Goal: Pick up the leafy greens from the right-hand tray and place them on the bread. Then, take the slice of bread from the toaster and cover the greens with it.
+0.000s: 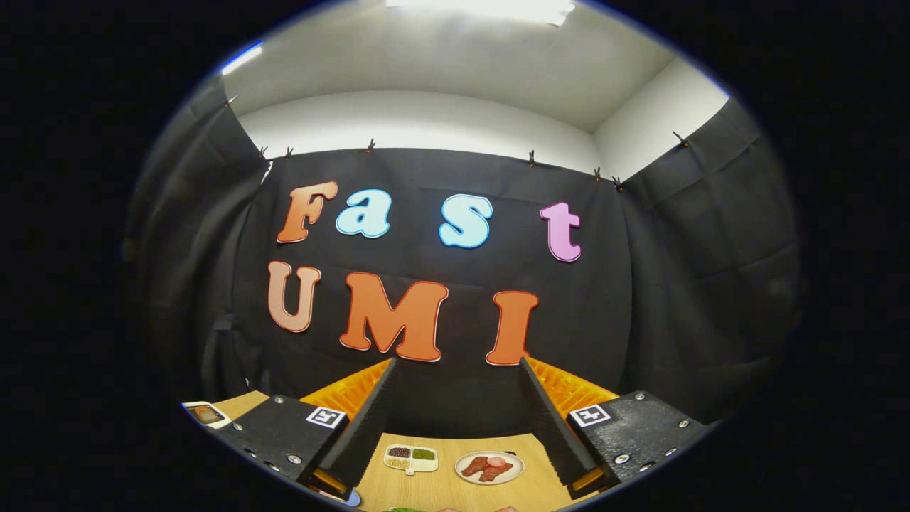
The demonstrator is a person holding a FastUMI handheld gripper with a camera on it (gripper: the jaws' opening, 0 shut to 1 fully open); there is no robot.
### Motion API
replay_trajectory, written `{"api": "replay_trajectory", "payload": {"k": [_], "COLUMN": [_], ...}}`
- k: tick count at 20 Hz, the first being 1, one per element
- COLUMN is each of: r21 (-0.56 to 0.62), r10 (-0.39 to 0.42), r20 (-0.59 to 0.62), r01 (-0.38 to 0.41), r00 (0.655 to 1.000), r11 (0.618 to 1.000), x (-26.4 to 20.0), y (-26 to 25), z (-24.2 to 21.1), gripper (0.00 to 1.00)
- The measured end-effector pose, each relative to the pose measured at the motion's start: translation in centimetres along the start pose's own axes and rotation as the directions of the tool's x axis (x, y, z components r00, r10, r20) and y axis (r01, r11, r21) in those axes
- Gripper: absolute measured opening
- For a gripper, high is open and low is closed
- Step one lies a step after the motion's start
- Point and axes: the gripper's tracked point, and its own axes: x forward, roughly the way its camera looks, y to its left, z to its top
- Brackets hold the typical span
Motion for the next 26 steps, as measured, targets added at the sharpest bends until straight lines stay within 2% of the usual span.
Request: {"api": "replay_trajectory", "payload": {"k": [7, 13, 16, 21, 26], "r21": [-0.019, 0.003, 0.012, 0.010, 0.038], "r10": [-0.027, 0.029, 0.064, 0.122, 0.181], "r20": [-0.078, -0.169, -0.246, -0.426, -0.618], "r01": [0.026, -0.028, -0.063, -0.130, -0.201], "r00": [0.997, 0.985, 0.967, 0.897, 0.765], "r11": [0.999, 1.000, 0.998, 0.991, 0.979], "x": [0.4, 0.5, 0.4, -1.1, -3.1], "y": [-1.6, -0.8, -0.2, 1.1, 2.8], "z": [-4.3, -8.3, -11.3, -18.7, -26.1], "gripper": [0.99, 0.99, 0.99, 0.99, 0.99]}}
